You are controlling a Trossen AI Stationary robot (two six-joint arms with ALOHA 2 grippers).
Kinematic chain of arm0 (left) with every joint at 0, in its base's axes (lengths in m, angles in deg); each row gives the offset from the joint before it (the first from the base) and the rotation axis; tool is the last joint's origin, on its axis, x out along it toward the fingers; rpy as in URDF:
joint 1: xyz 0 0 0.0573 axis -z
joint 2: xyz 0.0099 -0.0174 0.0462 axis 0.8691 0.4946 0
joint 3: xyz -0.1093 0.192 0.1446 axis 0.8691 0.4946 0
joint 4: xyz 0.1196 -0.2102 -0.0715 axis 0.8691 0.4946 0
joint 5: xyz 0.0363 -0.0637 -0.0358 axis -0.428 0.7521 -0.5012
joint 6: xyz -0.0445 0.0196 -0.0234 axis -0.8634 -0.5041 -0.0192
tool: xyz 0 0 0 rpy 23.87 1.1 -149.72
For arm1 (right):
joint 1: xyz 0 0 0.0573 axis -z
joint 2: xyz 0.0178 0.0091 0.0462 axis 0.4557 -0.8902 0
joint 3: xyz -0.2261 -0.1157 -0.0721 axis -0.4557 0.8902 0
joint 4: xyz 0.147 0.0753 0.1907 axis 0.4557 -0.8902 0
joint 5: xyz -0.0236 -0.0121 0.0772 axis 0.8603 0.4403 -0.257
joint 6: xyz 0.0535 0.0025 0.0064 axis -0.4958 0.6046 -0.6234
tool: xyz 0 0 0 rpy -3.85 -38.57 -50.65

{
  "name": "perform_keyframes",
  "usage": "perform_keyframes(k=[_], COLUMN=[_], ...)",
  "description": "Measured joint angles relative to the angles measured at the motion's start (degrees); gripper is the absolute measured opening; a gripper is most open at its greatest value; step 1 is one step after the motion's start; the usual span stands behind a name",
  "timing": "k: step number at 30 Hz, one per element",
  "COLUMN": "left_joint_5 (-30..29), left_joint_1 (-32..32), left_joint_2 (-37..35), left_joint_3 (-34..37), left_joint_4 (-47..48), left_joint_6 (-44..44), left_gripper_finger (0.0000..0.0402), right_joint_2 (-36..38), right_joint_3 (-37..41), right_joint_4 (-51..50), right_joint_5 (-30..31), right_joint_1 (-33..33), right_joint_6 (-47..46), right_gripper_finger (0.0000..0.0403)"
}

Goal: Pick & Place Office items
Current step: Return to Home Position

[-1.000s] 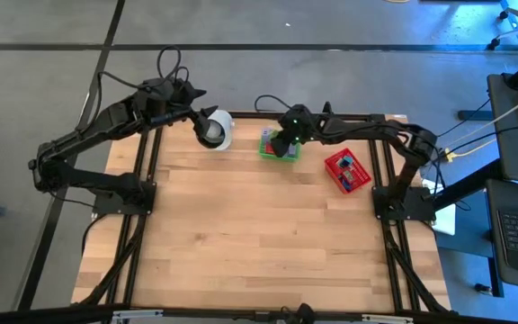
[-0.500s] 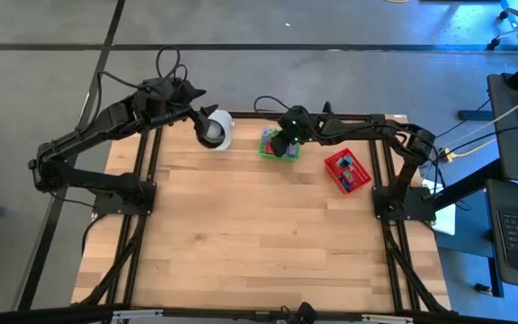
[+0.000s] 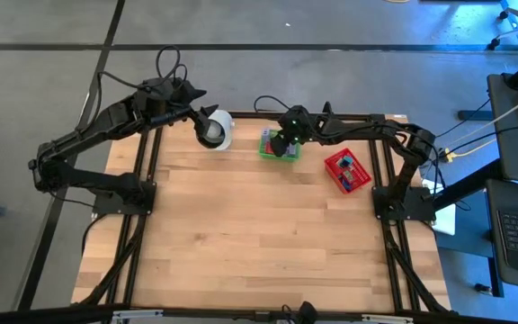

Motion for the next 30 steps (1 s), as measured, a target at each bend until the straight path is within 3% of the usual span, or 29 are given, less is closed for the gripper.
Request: perform_keyframes(k=[5,11,20,30], left_joint_5=[0.06,0.17,-0.58,-3.14], left_joint_1=[0.00,0.00,-0.74,-0.74], left_joint_2=[-0.01,-2.51,-13.86,-25.26], left_joint_3=[0.00,-0.04,-0.05,-0.10], left_joint_4=[0.00,0.03,0.00,3.65], left_joint_6=[0.00,0.87,2.87,3.34], left_gripper_finger=[0.0278,0.0278,0.0278,0.0278], right_joint_2=[1.75,10.68,27.19,39.45], right_joint_3=[0.02,0.02,-0.02,-0.02], right_joint_4=[-1.04,-7.23,-16.78,-31.93], right_joint_5=[-0.02,0.17,0.18,1.99], right_joint_1=[0.00,0.59,1.38,1.51], right_joint_6=[-2.23,-1.63,11.57,14.18], right_gripper_finger=[0.0249,0.0256,0.0251,0.0251])
